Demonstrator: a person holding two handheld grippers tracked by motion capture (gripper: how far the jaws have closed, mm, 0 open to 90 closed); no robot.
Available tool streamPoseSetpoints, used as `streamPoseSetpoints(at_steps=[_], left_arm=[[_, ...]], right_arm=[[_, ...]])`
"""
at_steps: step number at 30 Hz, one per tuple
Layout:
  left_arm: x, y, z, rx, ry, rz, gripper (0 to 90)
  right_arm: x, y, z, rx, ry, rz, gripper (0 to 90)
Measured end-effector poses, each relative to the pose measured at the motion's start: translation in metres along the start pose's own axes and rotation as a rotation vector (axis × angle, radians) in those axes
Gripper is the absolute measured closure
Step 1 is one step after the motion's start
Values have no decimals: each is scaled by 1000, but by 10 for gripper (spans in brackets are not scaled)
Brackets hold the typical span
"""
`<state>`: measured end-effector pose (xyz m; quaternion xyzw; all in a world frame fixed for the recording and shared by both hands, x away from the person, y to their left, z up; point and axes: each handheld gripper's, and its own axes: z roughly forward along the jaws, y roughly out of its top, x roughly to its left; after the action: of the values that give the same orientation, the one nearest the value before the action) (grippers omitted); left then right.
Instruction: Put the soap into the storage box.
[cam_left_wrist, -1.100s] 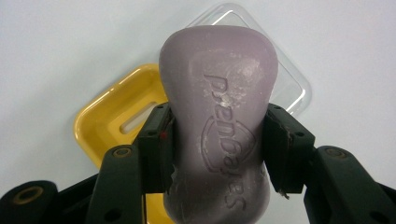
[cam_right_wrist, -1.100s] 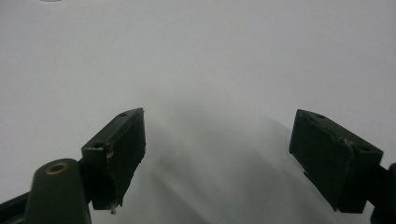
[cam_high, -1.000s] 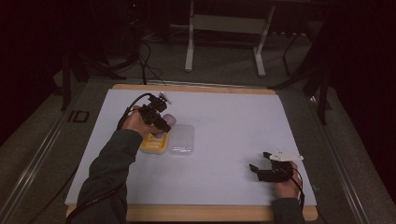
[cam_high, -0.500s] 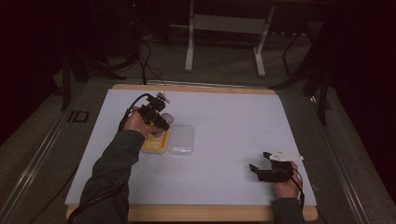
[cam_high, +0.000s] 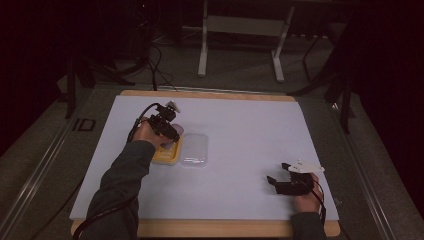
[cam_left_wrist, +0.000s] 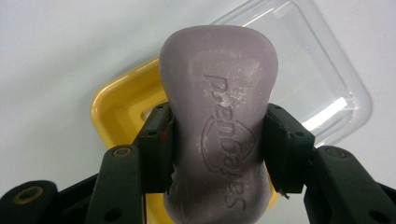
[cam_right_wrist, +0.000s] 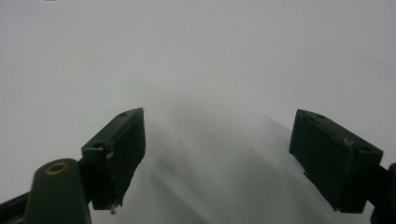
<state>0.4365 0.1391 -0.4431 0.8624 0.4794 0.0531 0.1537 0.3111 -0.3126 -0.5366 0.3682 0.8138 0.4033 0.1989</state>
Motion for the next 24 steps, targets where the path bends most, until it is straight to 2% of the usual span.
streamPoseSetpoints(at_steps=[5, 24], left_arm=[[3, -2, 4, 9, 4, -24, 499], [16, -8, 28, 95, 1, -69, 498]], right_arm=[[0, 0, 0, 1, 0, -1, 182], [0, 0, 0, 2, 0, -3, 182]])
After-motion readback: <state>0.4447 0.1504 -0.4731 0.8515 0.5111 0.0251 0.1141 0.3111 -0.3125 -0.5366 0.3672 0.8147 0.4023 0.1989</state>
